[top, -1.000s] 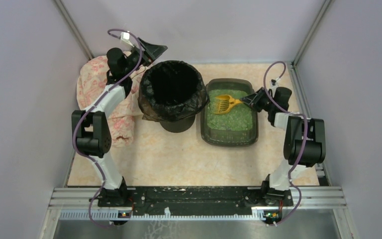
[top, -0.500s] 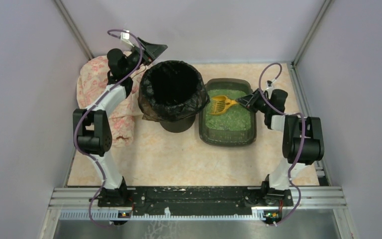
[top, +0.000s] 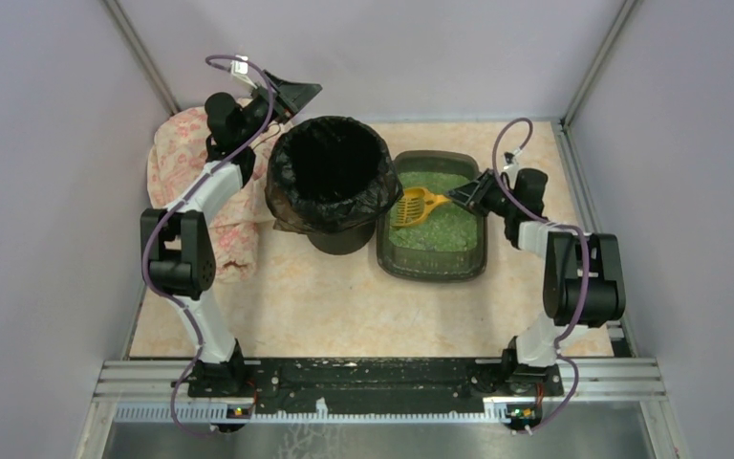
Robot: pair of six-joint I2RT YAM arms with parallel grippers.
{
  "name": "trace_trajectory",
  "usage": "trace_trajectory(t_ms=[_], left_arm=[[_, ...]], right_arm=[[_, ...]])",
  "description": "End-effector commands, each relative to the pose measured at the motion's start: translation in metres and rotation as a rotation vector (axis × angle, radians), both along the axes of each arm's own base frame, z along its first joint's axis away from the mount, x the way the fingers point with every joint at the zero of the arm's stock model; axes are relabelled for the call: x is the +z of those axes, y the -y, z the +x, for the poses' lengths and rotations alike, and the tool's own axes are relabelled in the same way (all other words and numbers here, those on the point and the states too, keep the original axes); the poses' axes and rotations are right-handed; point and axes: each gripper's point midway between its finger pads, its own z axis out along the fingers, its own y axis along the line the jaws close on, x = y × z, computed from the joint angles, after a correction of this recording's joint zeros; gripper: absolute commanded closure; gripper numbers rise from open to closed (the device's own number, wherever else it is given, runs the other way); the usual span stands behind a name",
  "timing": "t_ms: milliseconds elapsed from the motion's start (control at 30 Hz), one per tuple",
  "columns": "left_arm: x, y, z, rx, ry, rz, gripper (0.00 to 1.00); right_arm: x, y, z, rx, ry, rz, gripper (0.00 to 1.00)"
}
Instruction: Clean the litter box
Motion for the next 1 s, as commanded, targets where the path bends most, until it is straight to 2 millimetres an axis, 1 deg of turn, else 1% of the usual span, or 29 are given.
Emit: trace_trajectory(t_ms=[0, 133, 200, 233, 300, 400, 533, 600, 633, 667, 733, 767, 900, 967], left_arm=[[0.014, 0.003, -0.001, -0.021, 0.054, -0.016, 0.01], [0.015, 0.003, -0.001, -0.021, 0.059, -0.014, 0.01], [0.015, 0.003, -0.002, -0.021, 0.060, -0.014, 0.01], [0.016, 0.002, -0.003, -0.021, 0.062, -0.014, 0.01], [0.016, 0.002, -0.003, -0.020, 0.066, -0.010, 0.01], [0.017, 0.000, -0.003, -0.014, 0.068, -0.004, 0.01], [0.017, 0.000, -0.003, -0.016, 0.065, -0.010, 0.01], [0.016, 0.000, -0.002, -0.019, 0.062, -0.014, 0.01], [0.016, 0.000, -0.002, -0.021, 0.062, -0.013, 0.01], [0.015, 0.000, -0.003, -0.021, 0.061, -0.012, 0.01], [0.013, 0.000, -0.003, -0.020, 0.056, -0.011, 0.01], [0.013, 0.000, -0.004, -0.021, 0.057, -0.011, 0.01], [0.010, 0.000, -0.005, -0.021, 0.048, -0.011, 0.01], [0.010, 0.000, -0.004, -0.021, 0.048, -0.013, 0.01]], right_arm=[[0.045, -0.013, 0.005, 0.071, 0.131, -0.035, 1.00], [0.049, -0.022, 0.006, 0.085, 0.141, -0.008, 1.00], [0.043, -0.034, 0.003, 0.111, 0.129, 0.006, 1.00], [0.039, -0.035, 0.002, 0.113, 0.121, 0.006, 1.00], [0.034, -0.034, 0.003, 0.103, 0.108, -0.011, 1.00], [0.032, -0.026, 0.005, 0.085, 0.112, -0.067, 1.00], [0.037, -0.031, 0.002, 0.109, 0.103, 0.048, 1.00], [0.043, -0.033, 0.000, 0.101, 0.123, 0.121, 1.00], [0.051, -0.034, -0.003, 0.098, 0.155, 0.164, 1.00], [0.056, -0.024, -0.002, 0.069, 0.173, 0.203, 1.00], [0.061, -0.015, -0.004, 0.047, 0.179, 0.266, 1.00], [0.061, -0.011, -0.005, 0.039, 0.177, 0.271, 1.00], [0.057, 0.002, -0.002, 0.003, 0.168, 0.206, 1.00], [0.059, 0.005, -0.002, -0.005, 0.172, 0.199, 1.00]])
